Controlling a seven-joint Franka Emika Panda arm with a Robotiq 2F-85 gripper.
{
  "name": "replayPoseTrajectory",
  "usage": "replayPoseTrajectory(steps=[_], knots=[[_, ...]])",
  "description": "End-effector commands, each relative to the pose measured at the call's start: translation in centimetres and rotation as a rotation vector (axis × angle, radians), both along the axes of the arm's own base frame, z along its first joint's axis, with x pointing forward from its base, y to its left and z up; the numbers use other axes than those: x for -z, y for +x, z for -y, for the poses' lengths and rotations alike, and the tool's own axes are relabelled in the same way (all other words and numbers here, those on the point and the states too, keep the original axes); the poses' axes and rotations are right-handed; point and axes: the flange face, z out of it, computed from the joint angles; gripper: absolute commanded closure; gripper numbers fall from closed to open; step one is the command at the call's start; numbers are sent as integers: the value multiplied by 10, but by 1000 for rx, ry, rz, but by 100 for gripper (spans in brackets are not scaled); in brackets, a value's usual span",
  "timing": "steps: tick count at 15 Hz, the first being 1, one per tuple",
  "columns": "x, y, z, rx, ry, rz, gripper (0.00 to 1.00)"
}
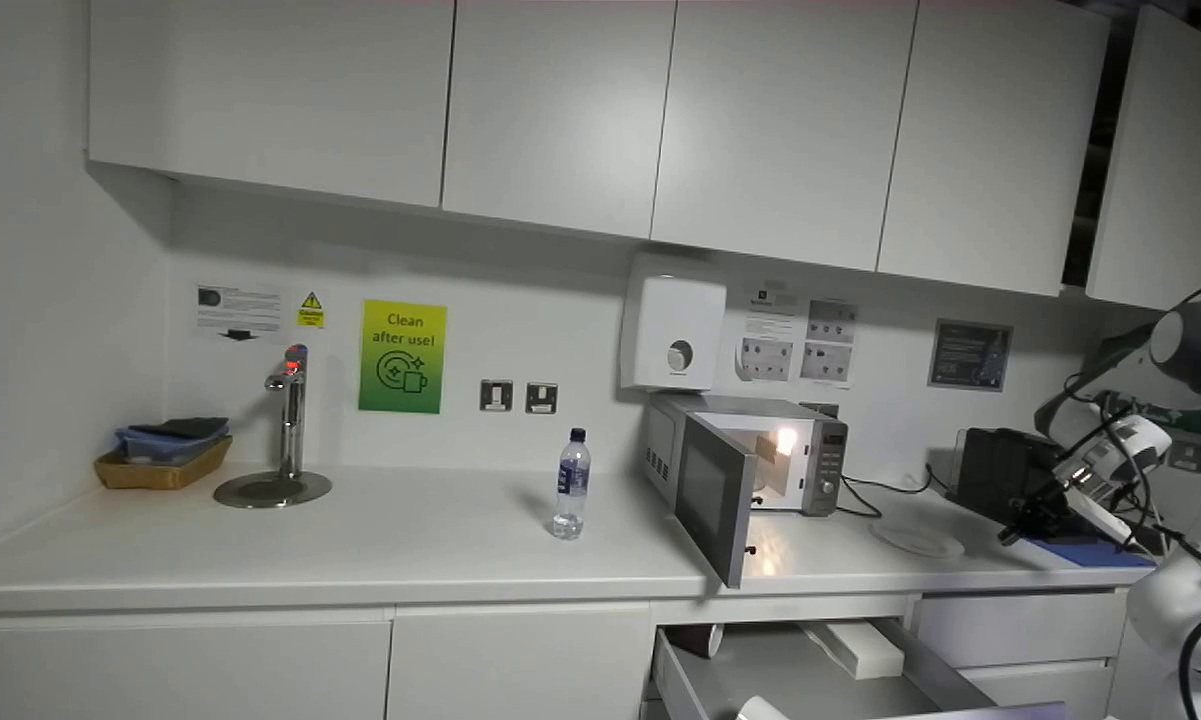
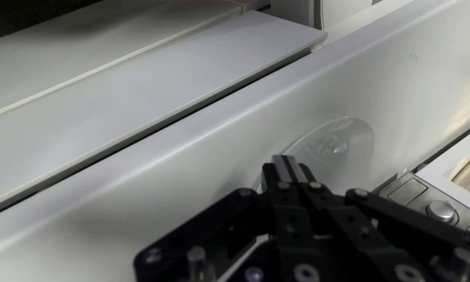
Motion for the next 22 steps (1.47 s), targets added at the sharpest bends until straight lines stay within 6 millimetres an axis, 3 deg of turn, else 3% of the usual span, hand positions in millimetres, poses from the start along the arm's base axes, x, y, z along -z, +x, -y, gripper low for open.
replayPoseTrajectory(steps=[1, 17, 22], knots=[[2, -4, -12, 7, -17, 31, 100], [6, 5, -39, -259, -124, 78, 100], [1, 2, -31, -156, -121, 130, 100]])
